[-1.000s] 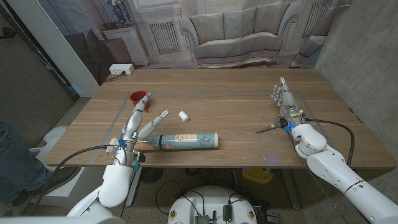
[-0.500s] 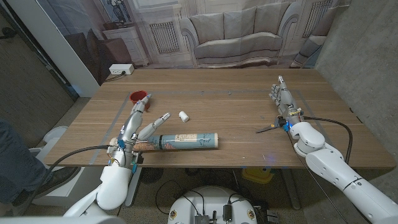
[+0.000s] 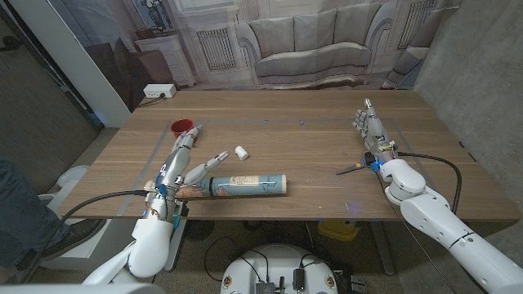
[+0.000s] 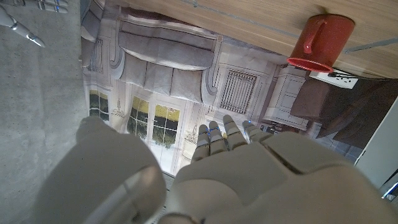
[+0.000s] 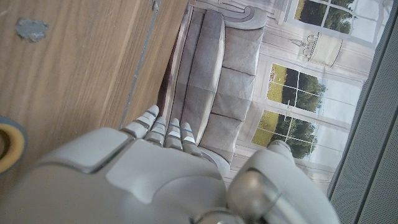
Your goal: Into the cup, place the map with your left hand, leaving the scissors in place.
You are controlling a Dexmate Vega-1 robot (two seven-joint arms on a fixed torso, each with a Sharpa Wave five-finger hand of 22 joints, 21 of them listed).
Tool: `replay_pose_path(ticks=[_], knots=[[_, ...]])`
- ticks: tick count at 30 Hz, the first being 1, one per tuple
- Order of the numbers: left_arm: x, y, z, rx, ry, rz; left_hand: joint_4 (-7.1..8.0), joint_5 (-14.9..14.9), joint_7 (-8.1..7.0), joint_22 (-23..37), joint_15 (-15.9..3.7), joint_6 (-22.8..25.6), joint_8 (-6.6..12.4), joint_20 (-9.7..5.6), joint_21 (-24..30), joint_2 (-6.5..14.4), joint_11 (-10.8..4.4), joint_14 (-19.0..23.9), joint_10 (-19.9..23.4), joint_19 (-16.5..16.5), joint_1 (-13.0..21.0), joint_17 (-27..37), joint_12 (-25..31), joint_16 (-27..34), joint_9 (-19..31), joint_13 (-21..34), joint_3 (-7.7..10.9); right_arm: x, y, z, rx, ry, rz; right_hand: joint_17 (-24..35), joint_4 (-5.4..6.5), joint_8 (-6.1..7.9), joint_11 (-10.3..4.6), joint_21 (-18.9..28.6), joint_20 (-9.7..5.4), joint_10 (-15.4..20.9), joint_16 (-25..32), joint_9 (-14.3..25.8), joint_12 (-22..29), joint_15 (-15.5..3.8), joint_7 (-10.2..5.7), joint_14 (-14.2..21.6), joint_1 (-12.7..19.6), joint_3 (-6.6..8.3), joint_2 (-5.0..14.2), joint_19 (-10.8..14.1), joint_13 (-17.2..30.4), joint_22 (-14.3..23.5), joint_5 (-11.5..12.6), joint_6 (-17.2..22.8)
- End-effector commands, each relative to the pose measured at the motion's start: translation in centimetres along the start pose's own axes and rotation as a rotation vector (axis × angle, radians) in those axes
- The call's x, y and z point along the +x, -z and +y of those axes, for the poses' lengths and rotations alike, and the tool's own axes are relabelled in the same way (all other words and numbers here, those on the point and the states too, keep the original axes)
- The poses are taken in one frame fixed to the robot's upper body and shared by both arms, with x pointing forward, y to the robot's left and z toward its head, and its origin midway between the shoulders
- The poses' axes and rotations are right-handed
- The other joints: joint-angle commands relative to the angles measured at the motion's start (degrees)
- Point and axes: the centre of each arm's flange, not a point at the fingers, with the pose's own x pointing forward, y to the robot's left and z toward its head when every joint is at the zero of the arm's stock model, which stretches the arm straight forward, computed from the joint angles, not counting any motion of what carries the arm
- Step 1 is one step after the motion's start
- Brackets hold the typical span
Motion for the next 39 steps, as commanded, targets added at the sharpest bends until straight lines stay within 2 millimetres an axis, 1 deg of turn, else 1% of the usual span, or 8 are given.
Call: replay_pose_path(ticks=[1,12,13,14,20,28,34,39], knots=[[-0.3,-0.9,-0.1,0.077,0.011,-0.009,-0.46,0.5,-0.06,0.1,-0.85,0.9,0.25,-0.78,0.3,0.2,0.08,0.8,1.1,0.6,0.4,0.1,0.0,0.2,0.3,0.1,-0.15,0.3,-0.1,0.1,0.008,0.004,-0.012,0.3,0.03,0.04,0.34,-0.3,0.03,-0.2,-0.1,0.3,-0.2,0.12,0.31,-0.1,0.2,-0.20,0.33,0.1,0.1,0.2,0.1,0.2],[-0.3,-1.9,-0.3,0.182,0.011,-0.006,-0.72,0.7,-0.43,0.1,-1.20,3.3,0.80,-0.86,0.3,0.1,-0.50,1.9,2.6,1.0,1.0,0.1,0.2,0.3,0.3,0.1,-0.43,0.5,0.2,0.2,0.026,0.019,-0.013,0.3,0.02,0.09,0.47,-0.4,0.09,-0.1,-0.1,0.3,-0.2,0.20,0.29,-0.2,0.2,-0.25,0.44,-0.1,0.1,0.2,0.0,0.3],[-0.3,-2.0,-0.3,0.191,0.012,-0.008,-0.77,0.8,-0.45,0.1,-1.25,3.9,0.93,-1.61,0.3,0.1,-0.22,2.0,2.7,1.1,1.2,0.1,0.1,0.2,0.3,0.1,-0.51,0.5,0.2,0.2,0.027,0.023,-0.014,0.3,0.02,0.09,0.51,-0.4,0.11,-0.1,-0.1,0.3,-0.2,0.12,0.25,-0.2,0.2,-0.25,0.46,-0.2,0.1,0.2,0.0,0.3],[-0.4,-2.1,-0.3,0.203,0.011,-0.009,-0.79,0.8,-0.41,0.1,-1.28,4.4,1.03,-1.91,0.2,0.1,-0.16,1.9,2.8,1.1,1.2,0.1,0.1,0.2,0.3,0.1,-0.55,0.5,0.2,0.2,0.024,0.022,-0.014,0.3,0.03,0.14,0.54,-0.4,0.10,-0.1,-0.1,0.3,-0.2,0.19,0.22,-0.2,0.2,-0.25,0.49,-0.2,0.1,0.2,0.0,0.4],[-0.5,-2.5,-0.4,0.253,0.019,-0.010,-0.83,0.9,-0.70,0.1,-1.59,4.7,1.00,-2.38,0.2,0.1,-0.40,2.1,3.0,1.2,1.4,0.1,0.1,0.1,0.3,0.1,-0.65,0.5,0.2,0.1,0.029,0.026,-0.016,0.3,0.06,0.20,0.53,-0.4,0.09,0.1,-0.1,0.3,-0.1,0.13,0.11,-0.2,0.3,-0.24,0.67,-0.2,0.1,0.2,0.0,0.6],[-0.5,-2.8,-0.6,0.291,0.051,0.010,-0.92,1.1,-0.76,0.1,-1.67,5.0,0.85,-2.26,0.3,0.0,-0.74,2.8,4.1,1.8,1.6,0.1,0.3,0.2,0.3,0.1,-0.83,0.5,0.0,0.1,0.030,0.026,-0.016,0.3,0.09,0.22,0.49,-0.4,0.06,0.2,-0.1,0.3,-0.1,0.17,0.14,-0.1,0.4,-0.09,1.15,-0.2,0.1,0.2,0.0,0.7],[-0.8,-2.9,-0.6,0.313,0.076,0.021,-0.97,1.2,-0.80,0.1,-1.71,5.0,0.76,-2.12,0.4,0.0,-0.38,3.2,4.4,2.2,1.8,0.1,0.3,0.3,0.3,0.1,-0.90,0.6,-0.2,0.2,0.025,0.020,-0.014,0.3,0.03,0.20,0.35,-0.3,0.02,0.1,0.0,0.3,-0.1,0.17,0.15,0.1,0.6,0.02,1.43,0.0,0.1,0.2,-0.1,0.7],[-0.9,-3.1,-0.5,0.337,0.089,0.035,-1.06,1.3,-0.88,0.1,-1.73,5.2,0.66,-1.89,0.5,0.0,-0.48,3.3,5.1,2.7,2.0,0.1,0.4,0.2,0.3,0.2,-1.01,0.6,-0.3,0.2,0.028,0.018,-0.014,0.3,-0.07,0.19,0.41,-0.3,-0.07,0.2,0.1,0.3,-0.1,0.15,0.15,0.3,0.8,0.06,1.56,0.2,0.1,0.2,-0.1,0.7]])
